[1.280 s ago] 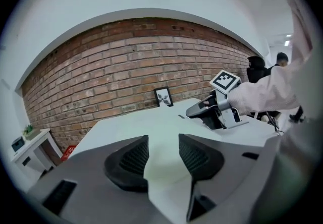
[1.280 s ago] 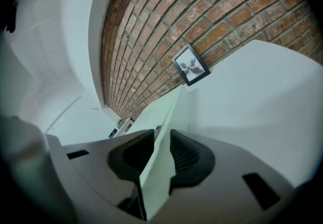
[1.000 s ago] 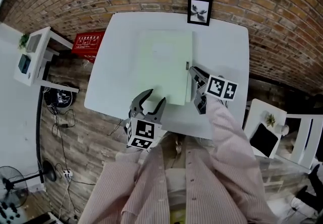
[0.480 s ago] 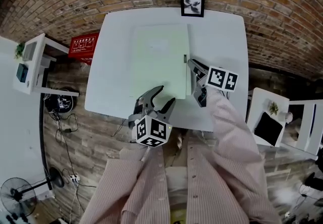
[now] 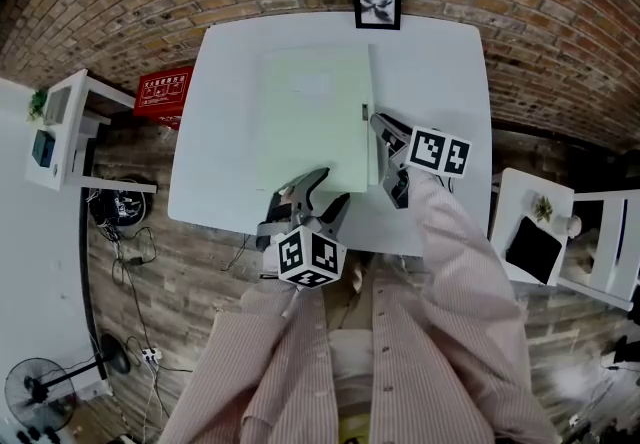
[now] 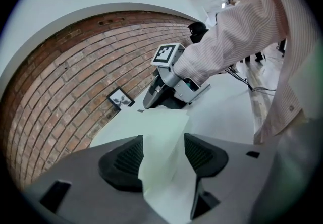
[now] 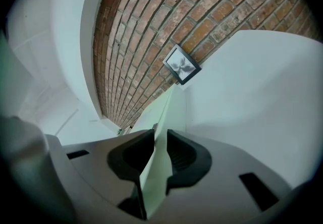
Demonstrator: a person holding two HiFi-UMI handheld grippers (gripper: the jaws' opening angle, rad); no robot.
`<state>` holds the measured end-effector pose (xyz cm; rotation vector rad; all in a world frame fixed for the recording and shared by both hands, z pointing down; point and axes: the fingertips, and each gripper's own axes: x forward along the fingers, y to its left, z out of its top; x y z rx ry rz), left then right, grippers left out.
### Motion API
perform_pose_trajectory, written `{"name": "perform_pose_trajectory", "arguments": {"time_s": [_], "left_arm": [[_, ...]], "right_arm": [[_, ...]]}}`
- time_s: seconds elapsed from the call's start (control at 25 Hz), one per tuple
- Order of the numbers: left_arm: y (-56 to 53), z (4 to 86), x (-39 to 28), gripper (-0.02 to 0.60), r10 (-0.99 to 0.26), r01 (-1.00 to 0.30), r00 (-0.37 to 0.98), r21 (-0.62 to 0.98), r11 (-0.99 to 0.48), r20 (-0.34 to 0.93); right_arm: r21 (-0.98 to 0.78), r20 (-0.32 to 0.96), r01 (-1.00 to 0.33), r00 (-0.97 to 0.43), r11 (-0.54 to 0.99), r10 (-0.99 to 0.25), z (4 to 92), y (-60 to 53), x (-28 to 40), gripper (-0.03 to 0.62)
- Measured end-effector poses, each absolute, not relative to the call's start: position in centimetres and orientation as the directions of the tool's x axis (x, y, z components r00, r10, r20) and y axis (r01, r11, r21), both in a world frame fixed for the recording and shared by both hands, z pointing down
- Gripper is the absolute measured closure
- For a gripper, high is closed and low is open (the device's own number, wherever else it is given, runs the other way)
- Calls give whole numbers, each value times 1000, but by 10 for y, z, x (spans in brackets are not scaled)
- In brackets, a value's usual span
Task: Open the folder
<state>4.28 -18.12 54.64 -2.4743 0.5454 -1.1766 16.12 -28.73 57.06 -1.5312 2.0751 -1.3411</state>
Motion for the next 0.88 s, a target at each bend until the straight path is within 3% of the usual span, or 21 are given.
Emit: {"name": "perform_pose_trajectory", "arguments": {"time_s": [0.28, 0.44, 0.88], "left_arm": [[-183, 548, 44, 389, -510, -105, 549, -551, -828, 662], [-176, 548, 46, 471, -503, -77, 556, -562, -823, 662], [-179, 526, 45, 521, -578, -130, 566, -628, -767, 589]], "right_arm": [[-766, 319, -642, -427, 35, -846, 570, -287, 160, 514], [-765, 322, -643, -429, 35, -844, 570, -286, 161, 514], [-760, 326, -649, -434, 40, -840, 571, -286, 162, 514]]}}
